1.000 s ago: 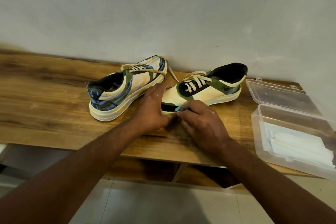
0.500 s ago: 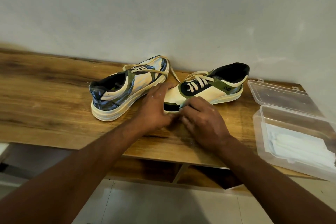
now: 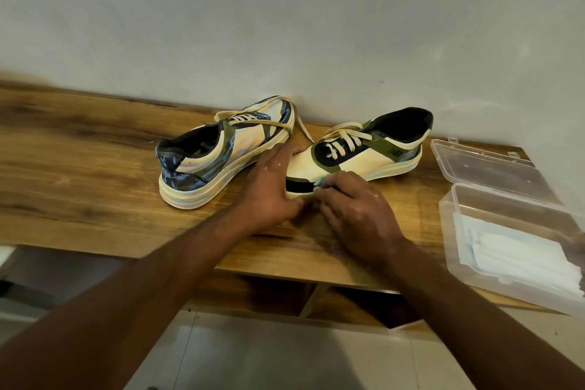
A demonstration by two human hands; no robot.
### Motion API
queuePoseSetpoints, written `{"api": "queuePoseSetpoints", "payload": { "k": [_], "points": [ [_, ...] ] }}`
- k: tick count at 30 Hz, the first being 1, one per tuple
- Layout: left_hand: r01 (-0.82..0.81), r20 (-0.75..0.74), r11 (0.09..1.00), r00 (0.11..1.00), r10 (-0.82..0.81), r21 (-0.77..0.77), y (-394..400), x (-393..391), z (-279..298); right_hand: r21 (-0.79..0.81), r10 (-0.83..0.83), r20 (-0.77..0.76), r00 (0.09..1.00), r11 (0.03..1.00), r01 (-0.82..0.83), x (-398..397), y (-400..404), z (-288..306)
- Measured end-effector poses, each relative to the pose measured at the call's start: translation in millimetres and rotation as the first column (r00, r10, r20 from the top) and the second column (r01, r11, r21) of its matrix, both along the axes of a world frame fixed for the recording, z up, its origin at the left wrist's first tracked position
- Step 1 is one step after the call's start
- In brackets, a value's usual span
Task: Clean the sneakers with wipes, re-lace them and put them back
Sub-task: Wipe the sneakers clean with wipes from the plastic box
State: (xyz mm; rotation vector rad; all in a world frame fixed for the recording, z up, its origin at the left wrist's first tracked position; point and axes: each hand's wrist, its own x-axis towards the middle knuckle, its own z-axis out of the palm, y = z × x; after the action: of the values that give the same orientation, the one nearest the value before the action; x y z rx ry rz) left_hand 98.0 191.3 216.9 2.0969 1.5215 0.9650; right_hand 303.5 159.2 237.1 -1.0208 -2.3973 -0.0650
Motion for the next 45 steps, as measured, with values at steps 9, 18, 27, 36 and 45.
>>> {"api": "queuePoseSetpoints", "payload": {
  "k": [9,18,27,36,45],
  "points": [
    [-0.01,0.009,1.0,1.0,0.01,0.0,2,-1,-3,-0.046,-0.044,0.01,0.999,0.998,0.044,11,4,6],
    [-0.007,-0.01,1.0,1.0,0.007,-0.011,0,-2,-1,-0.018,0.03,0.059,0.998,0.999,-0.029,-14,-12,1],
    [-0.033,-0.007,0.999,0.999,0.033,-0.001,-3,4,3,-0.007,-0.061,-0.027,0.998,0.998,0.06,0,-3,1],
    [-0.025,-0.017,0.999,1.0,0.025,-0.027,-4,4,8,-0.015,-0.081,-0.038,0.996,0.997,0.08,19,7,8],
    [-0.052,-0.029,0.998,0.998,0.05,-0.045,-5,8,13,-0.178,-0.317,-0.413,0.854,0.947,0.266,28,4,6]
  ]
}}
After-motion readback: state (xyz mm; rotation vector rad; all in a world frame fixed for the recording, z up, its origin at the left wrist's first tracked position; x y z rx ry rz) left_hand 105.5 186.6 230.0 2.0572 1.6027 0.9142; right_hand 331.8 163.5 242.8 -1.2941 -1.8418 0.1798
